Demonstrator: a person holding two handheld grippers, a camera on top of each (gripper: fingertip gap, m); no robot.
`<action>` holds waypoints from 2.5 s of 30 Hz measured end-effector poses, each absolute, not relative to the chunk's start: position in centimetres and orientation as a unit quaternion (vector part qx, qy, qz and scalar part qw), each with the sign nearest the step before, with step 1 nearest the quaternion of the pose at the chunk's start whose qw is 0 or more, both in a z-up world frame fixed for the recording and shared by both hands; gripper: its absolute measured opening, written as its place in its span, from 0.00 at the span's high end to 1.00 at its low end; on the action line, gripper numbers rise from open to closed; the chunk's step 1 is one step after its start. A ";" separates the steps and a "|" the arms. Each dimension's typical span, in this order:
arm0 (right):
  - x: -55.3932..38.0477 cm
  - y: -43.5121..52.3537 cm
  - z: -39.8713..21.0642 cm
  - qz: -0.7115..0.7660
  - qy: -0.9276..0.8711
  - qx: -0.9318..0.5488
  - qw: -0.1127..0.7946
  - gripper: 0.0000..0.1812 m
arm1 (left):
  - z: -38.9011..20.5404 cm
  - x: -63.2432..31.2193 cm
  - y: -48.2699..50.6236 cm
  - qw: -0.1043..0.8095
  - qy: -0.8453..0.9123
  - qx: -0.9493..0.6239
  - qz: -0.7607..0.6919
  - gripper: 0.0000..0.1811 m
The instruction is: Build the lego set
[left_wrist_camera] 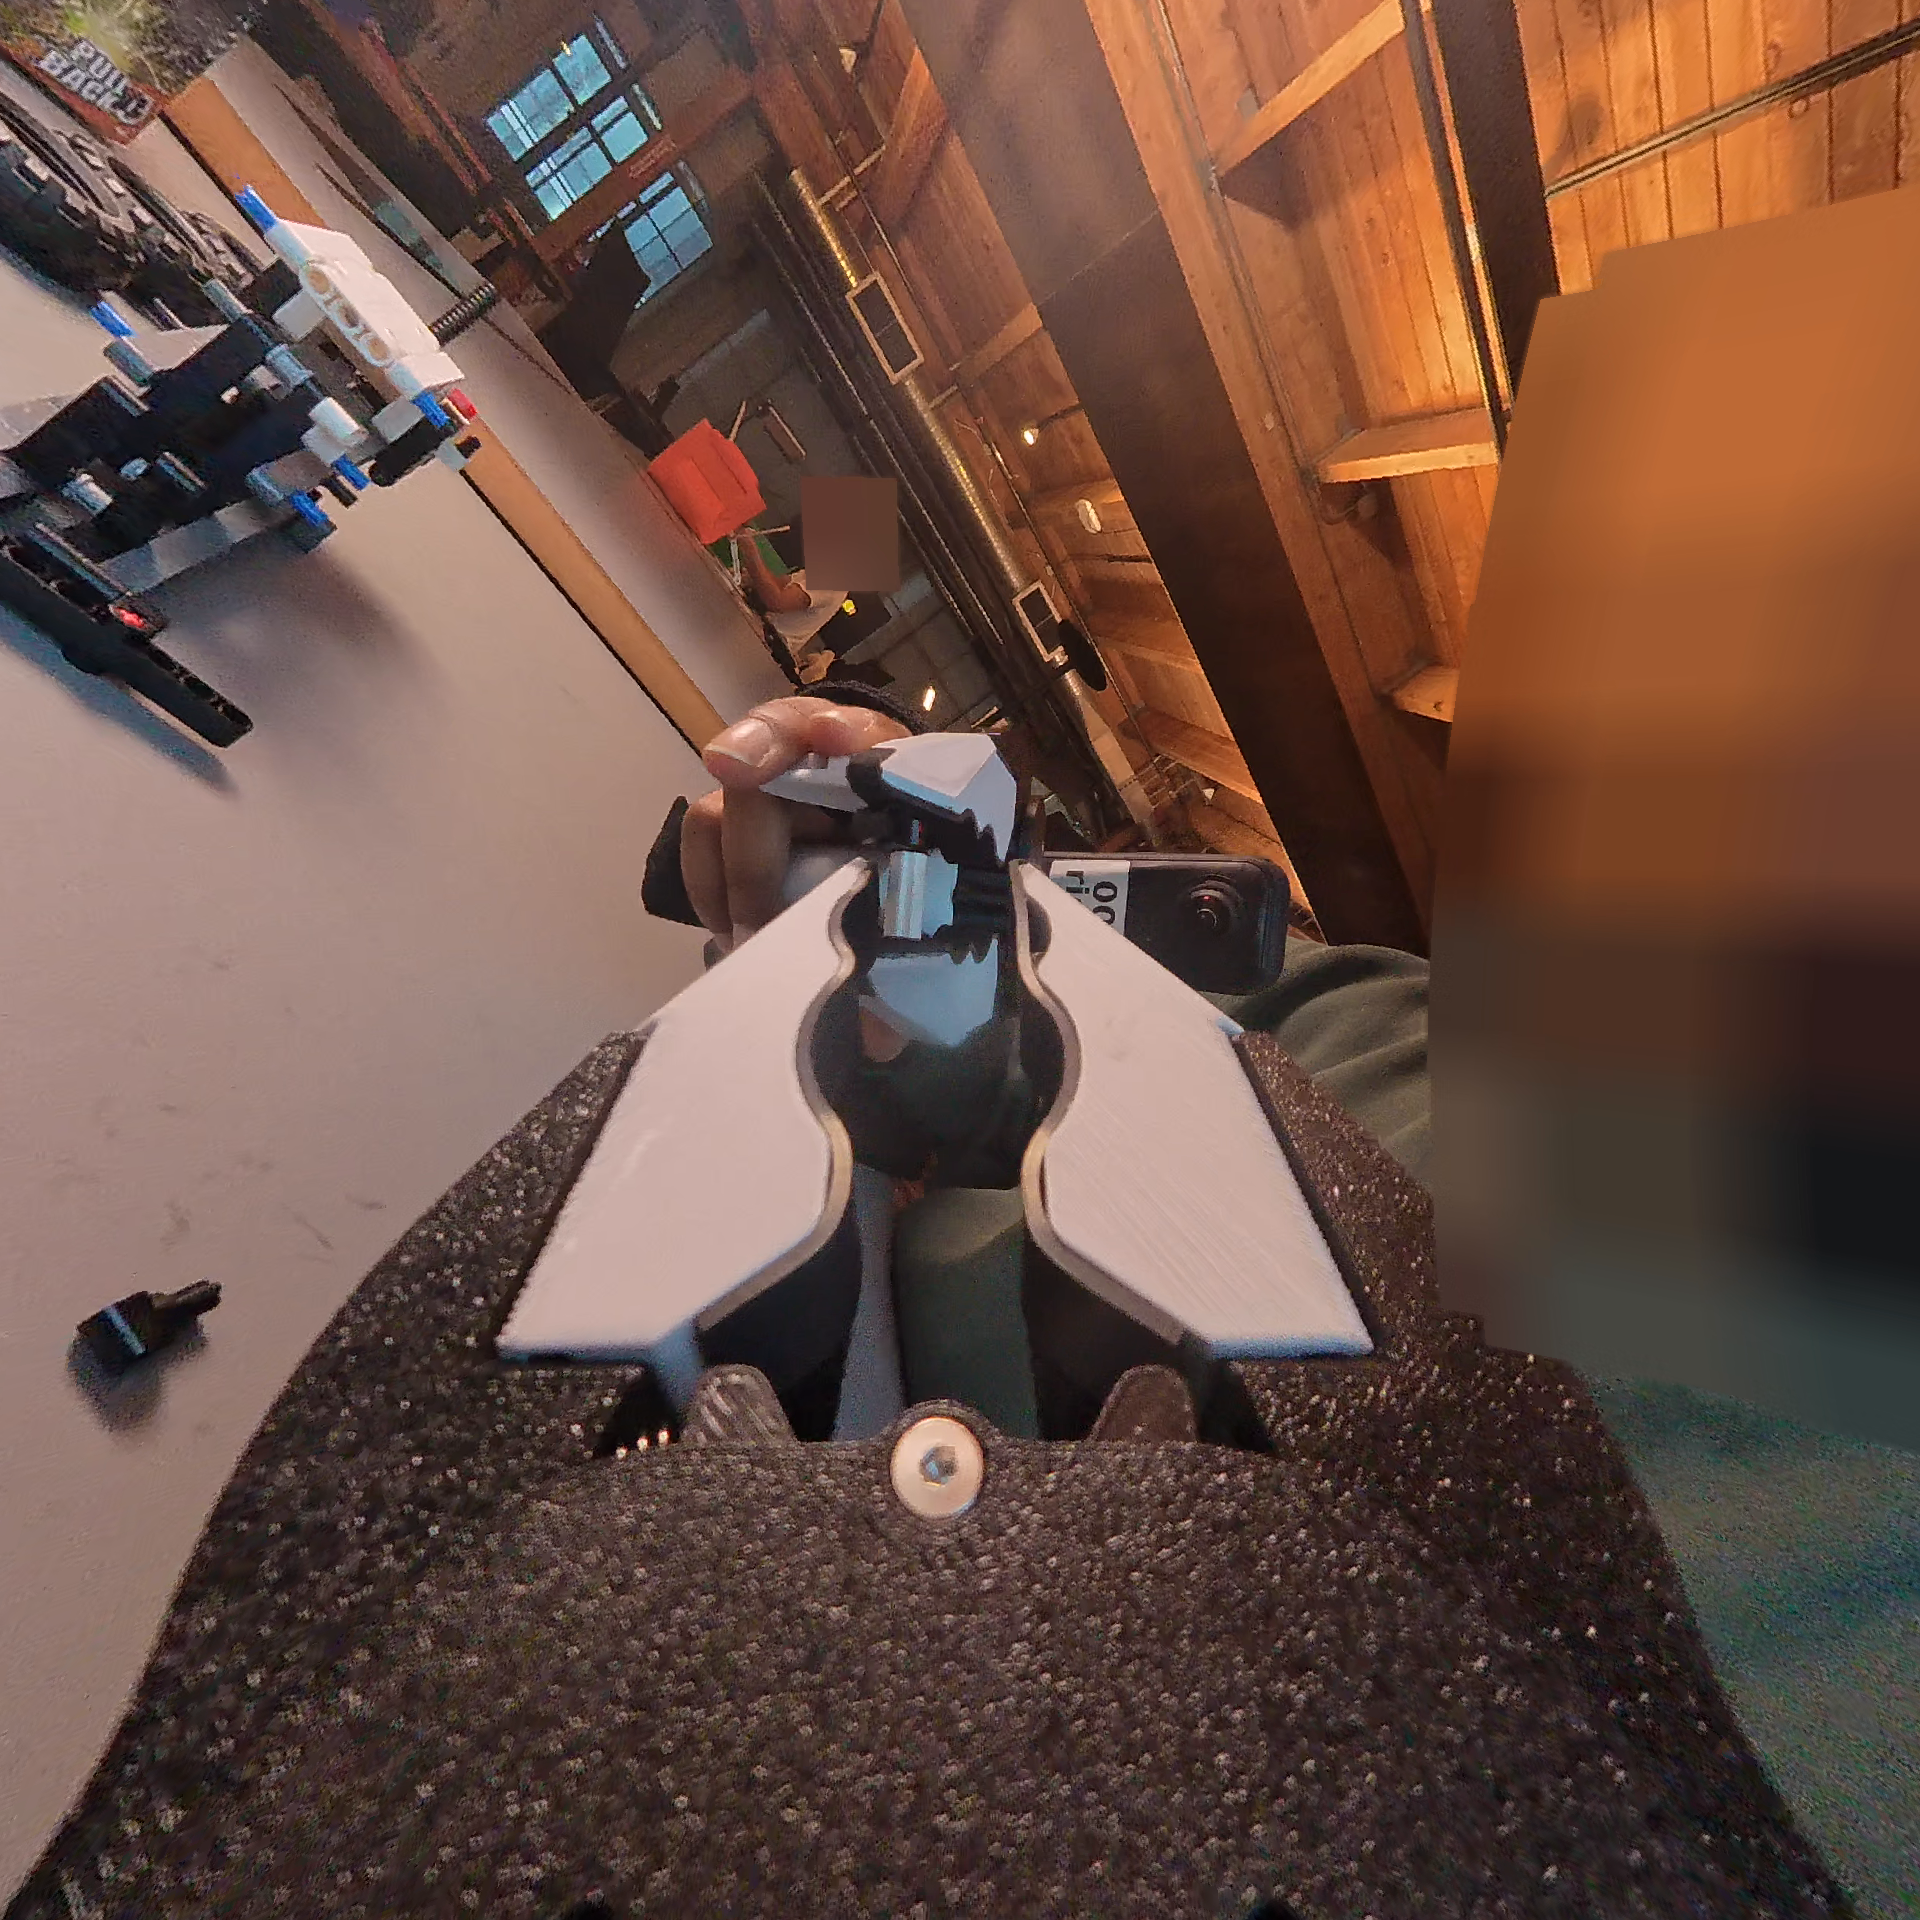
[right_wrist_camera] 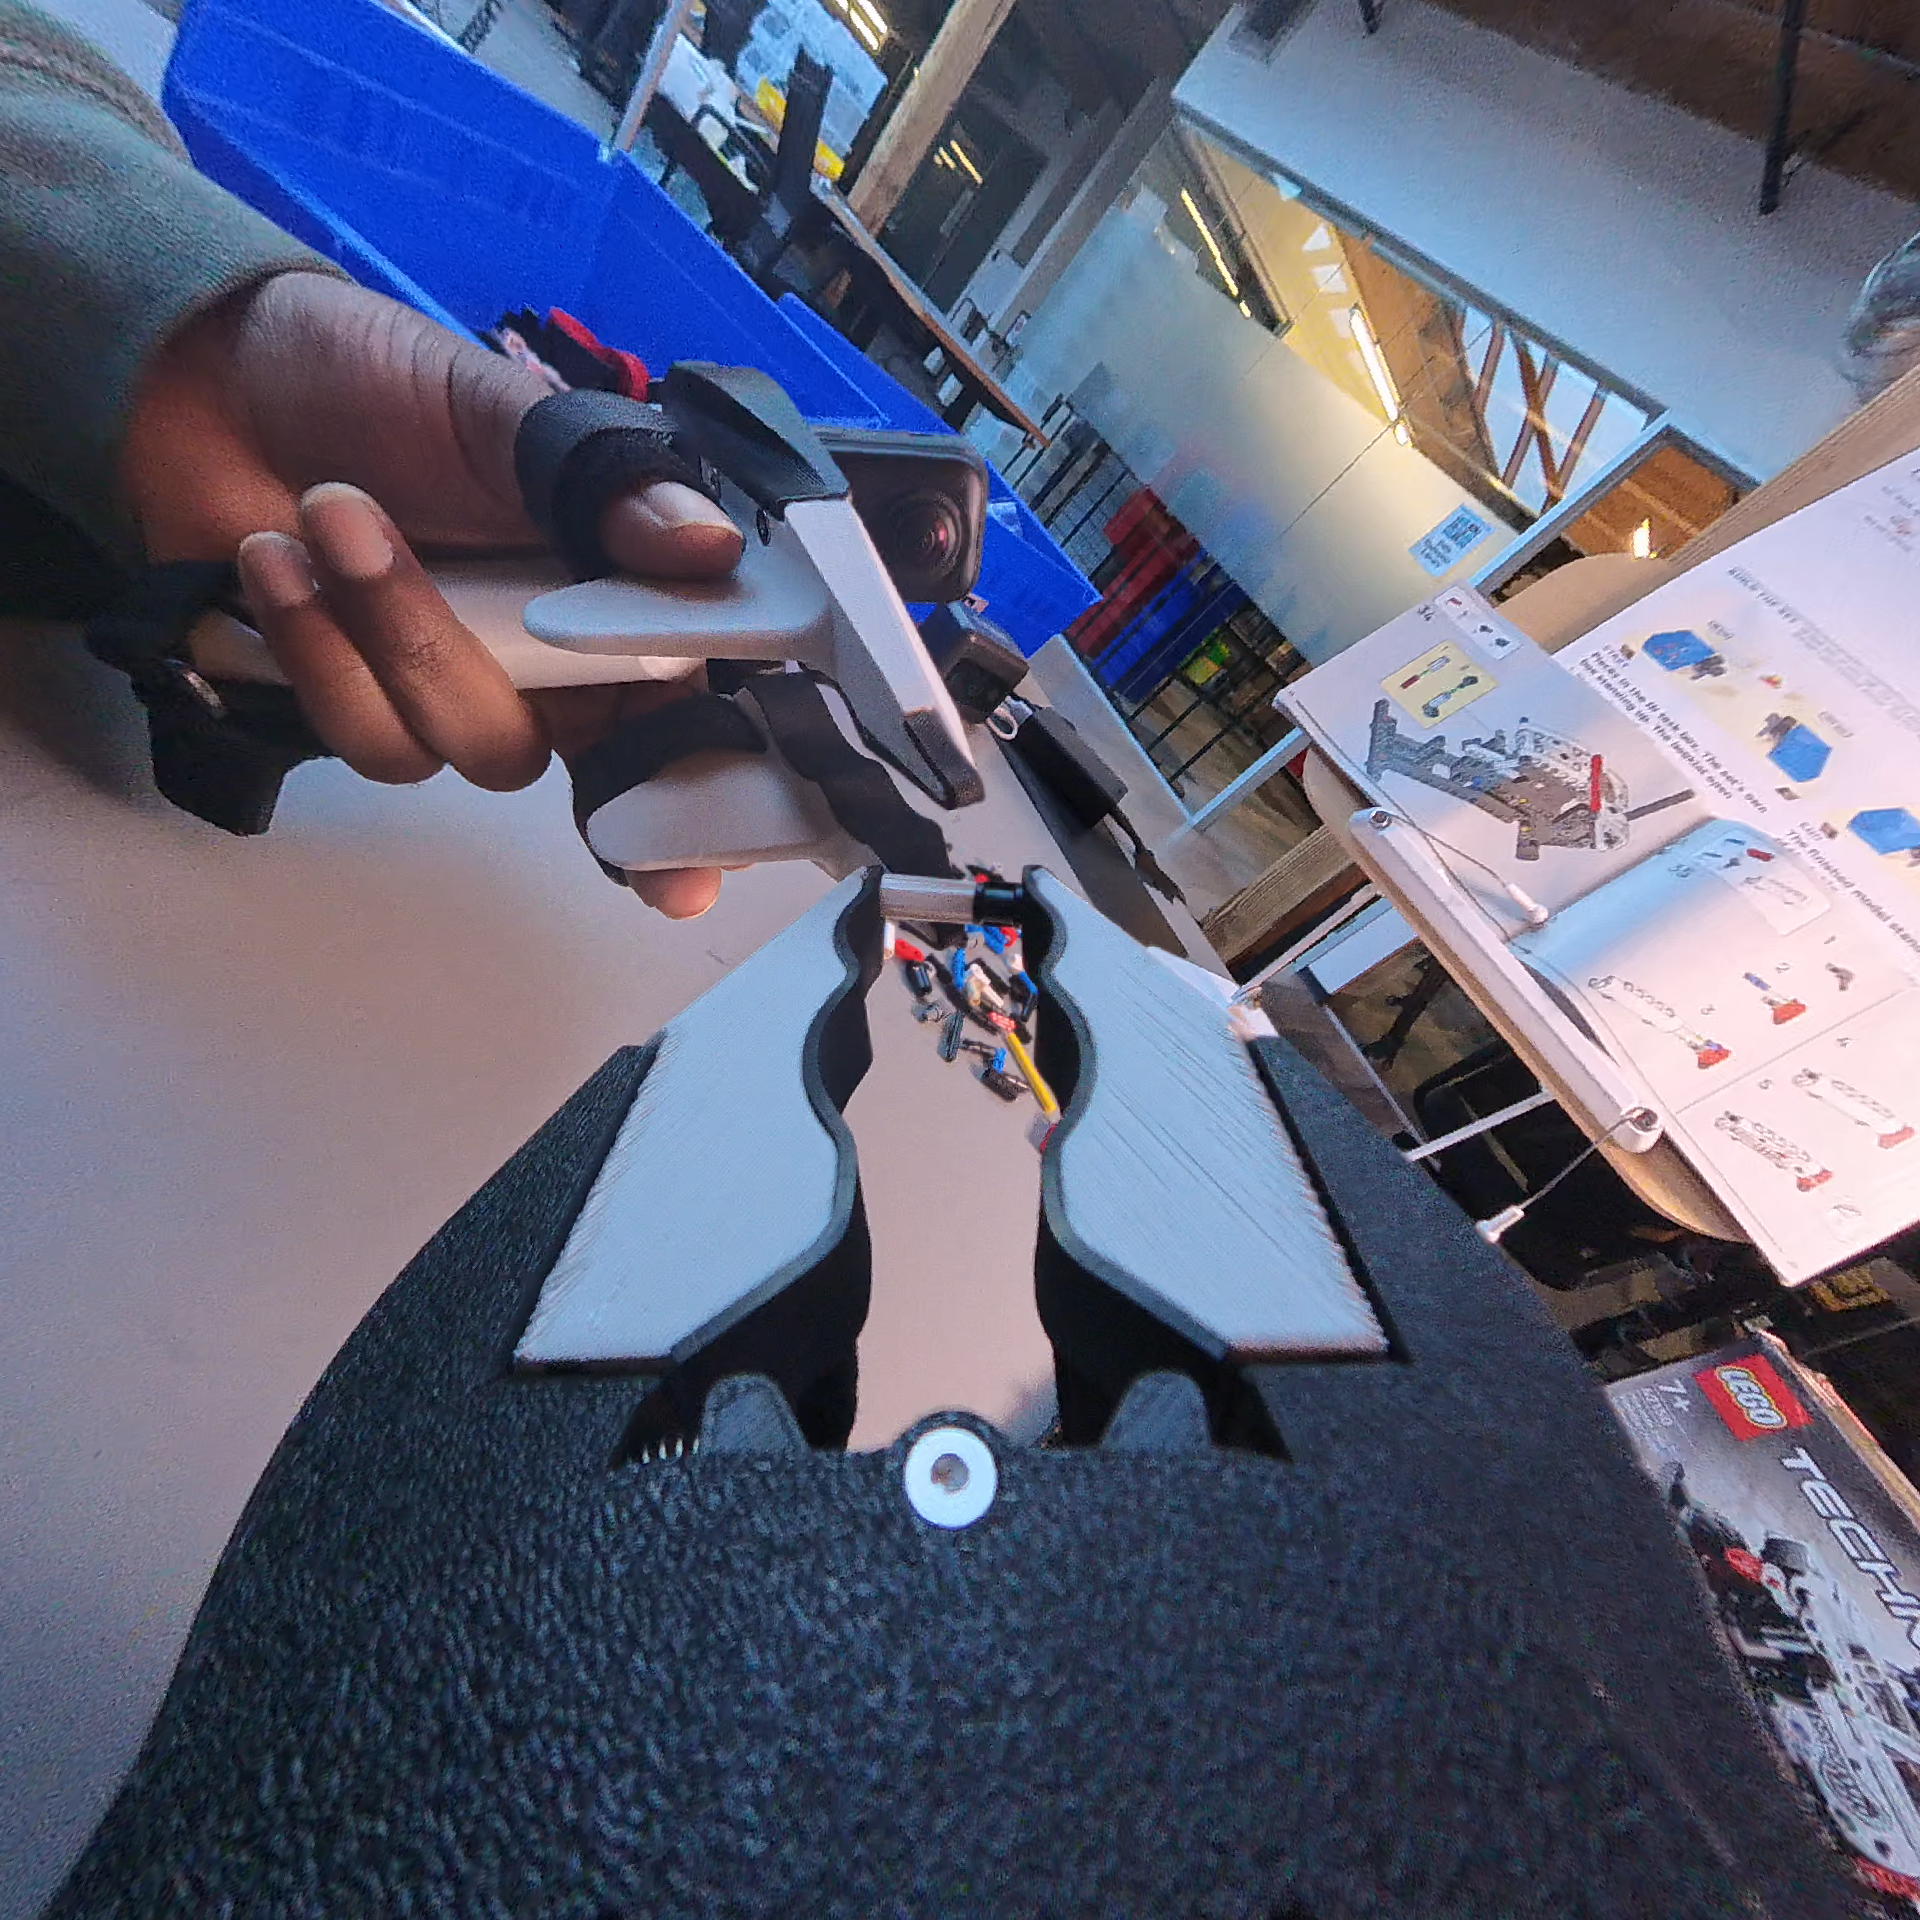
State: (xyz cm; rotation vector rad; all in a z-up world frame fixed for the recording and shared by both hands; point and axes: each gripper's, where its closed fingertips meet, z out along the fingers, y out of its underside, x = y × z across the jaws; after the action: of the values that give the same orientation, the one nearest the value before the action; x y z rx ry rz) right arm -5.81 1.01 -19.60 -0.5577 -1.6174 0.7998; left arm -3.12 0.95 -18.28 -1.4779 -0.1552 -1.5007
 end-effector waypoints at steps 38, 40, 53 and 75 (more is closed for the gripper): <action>-2.7 -0.5 -24.6 0.486 -0.775 -0.300 0.269 0.84 | -26.1 -1.9 -1.4 0.470 0.383 -0.791 -0.087 0.97; -2.6 -0.6 -24.9 0.484 -0.779 -0.301 0.261 0.91 | -26.4 -2.1 -1.3 0.466 0.394 -0.790 -0.066 0.96; -4.5 1.2 -17.1 0.672 -0.562 -0.373 0.306 0.96 | -18.1 -4.0 0.2 0.611 0.111 -0.681 -0.389 0.86; -3.5 -1.7 -22.3 0.542 -0.724 -0.300 0.304 0.99 | -17.7 -2.8 -1.1 0.597 0.177 -0.689 -0.372 0.96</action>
State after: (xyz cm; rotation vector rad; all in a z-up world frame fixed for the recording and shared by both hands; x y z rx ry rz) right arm -3.54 -1.67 -22.33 -0.7955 -1.9168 1.4352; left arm -2.83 -1.09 -17.75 -1.5983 0.4105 -0.8625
